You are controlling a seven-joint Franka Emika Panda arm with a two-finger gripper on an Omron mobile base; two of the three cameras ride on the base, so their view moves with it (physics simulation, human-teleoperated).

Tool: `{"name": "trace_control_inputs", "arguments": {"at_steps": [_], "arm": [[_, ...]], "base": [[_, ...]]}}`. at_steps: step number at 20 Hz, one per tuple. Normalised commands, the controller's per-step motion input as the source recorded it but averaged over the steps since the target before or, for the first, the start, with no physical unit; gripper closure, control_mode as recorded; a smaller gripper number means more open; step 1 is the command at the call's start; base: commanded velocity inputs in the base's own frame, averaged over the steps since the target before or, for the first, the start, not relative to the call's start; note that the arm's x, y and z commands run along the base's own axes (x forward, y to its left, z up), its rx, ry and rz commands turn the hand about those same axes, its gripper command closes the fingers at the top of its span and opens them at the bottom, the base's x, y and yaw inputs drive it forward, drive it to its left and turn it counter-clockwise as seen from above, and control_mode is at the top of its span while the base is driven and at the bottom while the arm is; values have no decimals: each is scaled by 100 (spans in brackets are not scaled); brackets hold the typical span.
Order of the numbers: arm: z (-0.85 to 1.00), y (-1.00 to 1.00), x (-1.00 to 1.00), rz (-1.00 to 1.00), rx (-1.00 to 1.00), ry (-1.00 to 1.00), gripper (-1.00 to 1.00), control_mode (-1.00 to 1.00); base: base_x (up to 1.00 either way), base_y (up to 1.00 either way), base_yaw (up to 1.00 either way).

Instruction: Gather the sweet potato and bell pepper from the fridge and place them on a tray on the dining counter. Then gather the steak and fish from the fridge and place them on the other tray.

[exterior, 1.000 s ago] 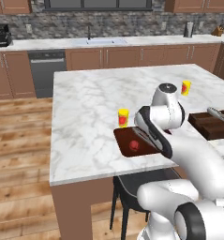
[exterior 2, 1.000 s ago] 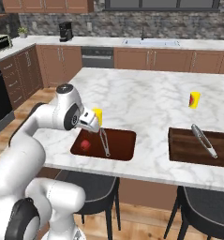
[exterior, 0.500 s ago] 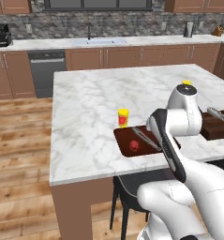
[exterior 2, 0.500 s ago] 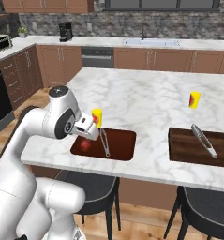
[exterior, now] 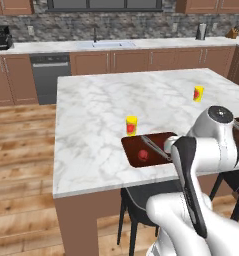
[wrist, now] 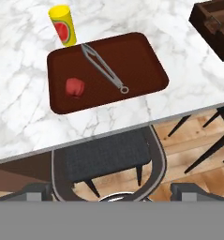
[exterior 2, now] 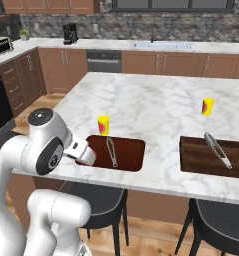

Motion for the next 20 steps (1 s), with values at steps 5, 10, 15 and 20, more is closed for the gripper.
{"name": "trace_control_inputs", "arguments": {"at_steps": [5,10,15,20], "arm": [[-3,9,-4,1,-1,1,-100,100],[0,0,0,0,0,0,-100,100],[0,0,0,0,0,0,-100,100],[0,0,0,0,0,0,-100,100]], "base": [[0,0,0],[-39,-34,-13],[-42,-52,-46],[-23,-55,-51]]}}
